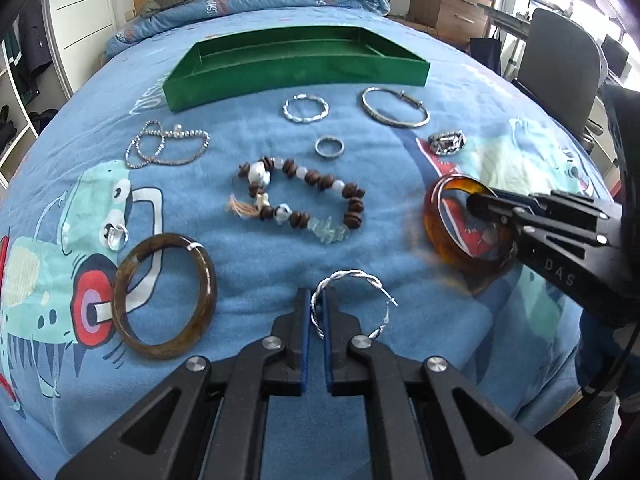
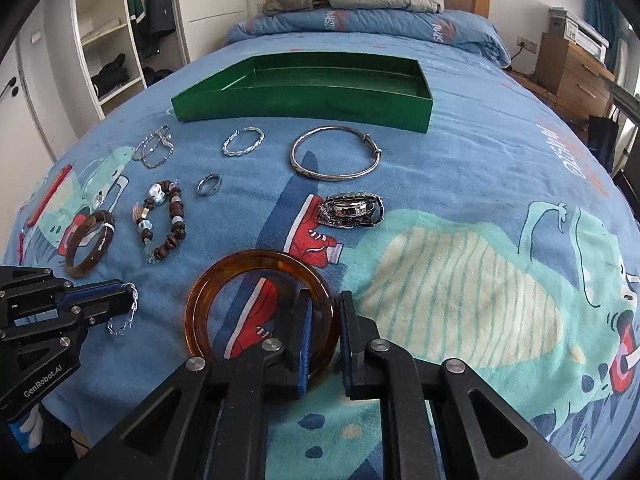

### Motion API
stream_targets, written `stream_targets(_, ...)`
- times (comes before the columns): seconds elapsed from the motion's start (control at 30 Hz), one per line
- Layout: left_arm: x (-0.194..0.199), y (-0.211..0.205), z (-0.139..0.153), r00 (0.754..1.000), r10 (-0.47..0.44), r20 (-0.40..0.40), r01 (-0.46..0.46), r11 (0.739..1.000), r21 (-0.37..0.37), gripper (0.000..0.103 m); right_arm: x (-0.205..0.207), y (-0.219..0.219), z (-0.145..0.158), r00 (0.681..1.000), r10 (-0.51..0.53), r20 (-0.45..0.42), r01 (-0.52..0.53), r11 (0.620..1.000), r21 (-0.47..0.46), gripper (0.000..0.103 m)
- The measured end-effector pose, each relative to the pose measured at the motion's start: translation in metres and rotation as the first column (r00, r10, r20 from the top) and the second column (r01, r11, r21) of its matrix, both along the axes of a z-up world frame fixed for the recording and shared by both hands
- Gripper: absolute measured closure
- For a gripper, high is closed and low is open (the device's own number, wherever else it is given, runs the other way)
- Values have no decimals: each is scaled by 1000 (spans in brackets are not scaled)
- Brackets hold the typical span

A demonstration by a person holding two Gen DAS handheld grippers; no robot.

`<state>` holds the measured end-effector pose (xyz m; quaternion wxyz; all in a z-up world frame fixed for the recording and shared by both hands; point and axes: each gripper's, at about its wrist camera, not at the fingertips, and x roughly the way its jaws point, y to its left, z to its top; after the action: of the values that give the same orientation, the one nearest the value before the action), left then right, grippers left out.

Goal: Organize jewelry
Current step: 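Grasp the twisted silver hoop with the left tool while the right tool grasps the amber bangle, then carry both pieces into the green tray and open both tools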

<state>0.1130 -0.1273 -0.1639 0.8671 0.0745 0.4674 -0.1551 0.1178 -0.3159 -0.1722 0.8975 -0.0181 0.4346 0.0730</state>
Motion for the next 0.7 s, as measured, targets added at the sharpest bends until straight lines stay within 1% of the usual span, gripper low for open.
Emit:
stream_targets(0.17,-1,5,22,999,-6,52,8,1000,-27,98,-14,-5,13,997,-50,51,48,998,31,92)
stream_targets(0.27,5,12,40,997,-1,75,6,998,-63,98,-18,-9,27,993,-81,87,77,995,56,92)
stream_targets(0.37,18,22,55,996,13,84,-4,994,-105,98,-12,-13,47,986,-105,126,93,991,97,92)
stream_targets(0.43,37,30,66,995,30,94,-17,991,-131,98,-1,-14,62,981,-114,158,96,989,116,92)
stream_targets(0.53,73,41,82,991,54,126,-33,987,-158,98,27,-11,81,974,-121,194,95,986,137,92)
stream_targets(0.6,101,45,91,987,67,148,-42,985,-170,98,54,-8,94,968,-125,219,97,986,138,92)
stream_targets(0.7,153,49,100,982,88,167,-57,981,-183,98,100,-6,106,961,-148,233,115,982,148,92)
